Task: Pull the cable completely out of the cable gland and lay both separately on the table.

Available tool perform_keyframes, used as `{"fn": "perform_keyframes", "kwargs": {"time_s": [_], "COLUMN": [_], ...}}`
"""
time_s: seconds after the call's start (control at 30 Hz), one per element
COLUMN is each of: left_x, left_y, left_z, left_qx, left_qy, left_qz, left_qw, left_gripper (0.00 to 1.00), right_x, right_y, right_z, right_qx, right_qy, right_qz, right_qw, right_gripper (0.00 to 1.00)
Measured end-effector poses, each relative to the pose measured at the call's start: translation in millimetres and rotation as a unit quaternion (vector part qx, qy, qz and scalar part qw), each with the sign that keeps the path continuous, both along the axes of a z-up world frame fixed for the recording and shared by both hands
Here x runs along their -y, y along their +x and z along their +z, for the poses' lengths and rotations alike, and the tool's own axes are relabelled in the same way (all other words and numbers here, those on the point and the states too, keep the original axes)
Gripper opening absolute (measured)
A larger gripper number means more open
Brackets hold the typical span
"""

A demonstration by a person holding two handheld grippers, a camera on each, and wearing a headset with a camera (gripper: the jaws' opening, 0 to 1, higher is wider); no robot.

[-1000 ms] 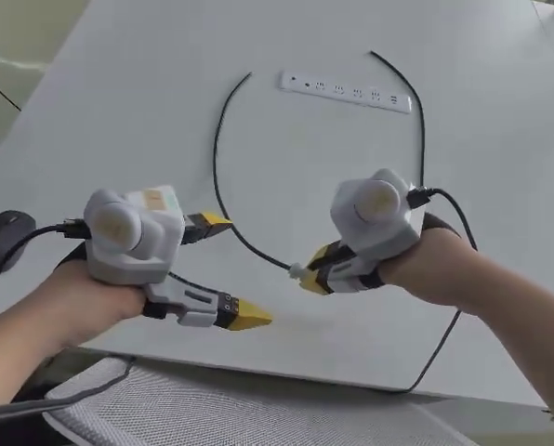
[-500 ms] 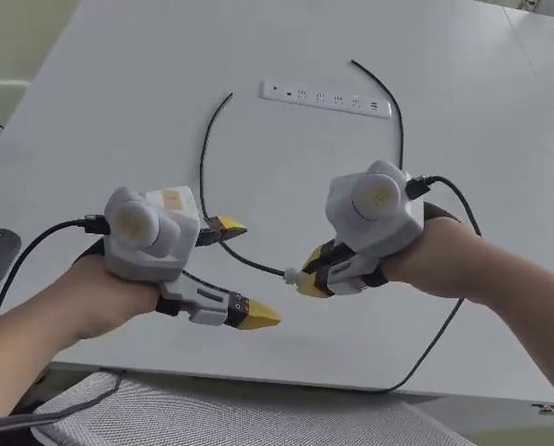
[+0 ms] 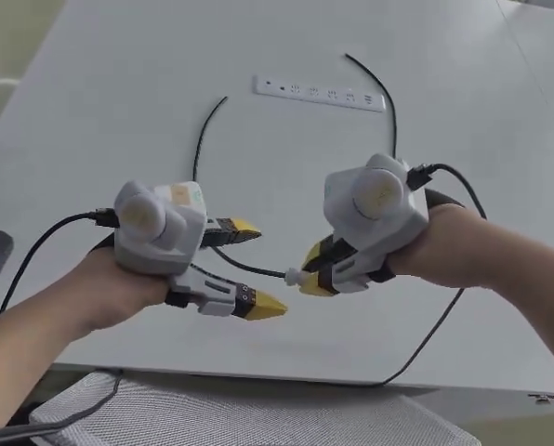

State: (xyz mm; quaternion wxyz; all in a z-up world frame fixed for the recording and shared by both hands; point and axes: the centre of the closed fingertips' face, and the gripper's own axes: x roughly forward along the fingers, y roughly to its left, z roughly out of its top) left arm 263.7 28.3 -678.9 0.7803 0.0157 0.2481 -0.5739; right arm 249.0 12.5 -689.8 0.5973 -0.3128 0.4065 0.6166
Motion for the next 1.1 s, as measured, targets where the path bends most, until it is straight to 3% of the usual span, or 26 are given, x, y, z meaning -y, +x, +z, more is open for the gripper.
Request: {"fn": "perform_keyframes", "kwargs": {"time_s": [0.13, 0.27, 0.47, 1.1], "left_x": [5.9, 11.7, 19.2, 23.9], "left_y": [-0.2, -1.8, -5.2, -9.4], "left_z": [3.0, 4.2, 2.2, 2.2], "left_qx": [-0.001, 0.005, -0.001, -0.008], "left_qy": [-0.008, -0.008, -0.008, -0.026], "left_qz": [-0.006, -0.024, -0.043, -0.057], "left_qw": [0.9999, 0.9997, 0.9991, 0.9980], "left_gripper": [0.64, 0.54, 0.42, 0.19], "right_x": [1.0, 1.7, 2.3, 2.0], "right_y": [0.2, -2.0, -1.2, -1.5], "right_z": [0.6, 2.0, 3.8, 4.6], "right_qx": [0.005, 0.008, 0.015, 0.024], "right_qy": [0.000, 0.000, 0.001, 0.002], "right_qz": [0.007, 0.018, 0.029, 0.041], "right_qw": [1.0000, 0.9998, 0.9995, 0.9989], "right_gripper": [0.07, 0.07, 0.07, 0.07]}}
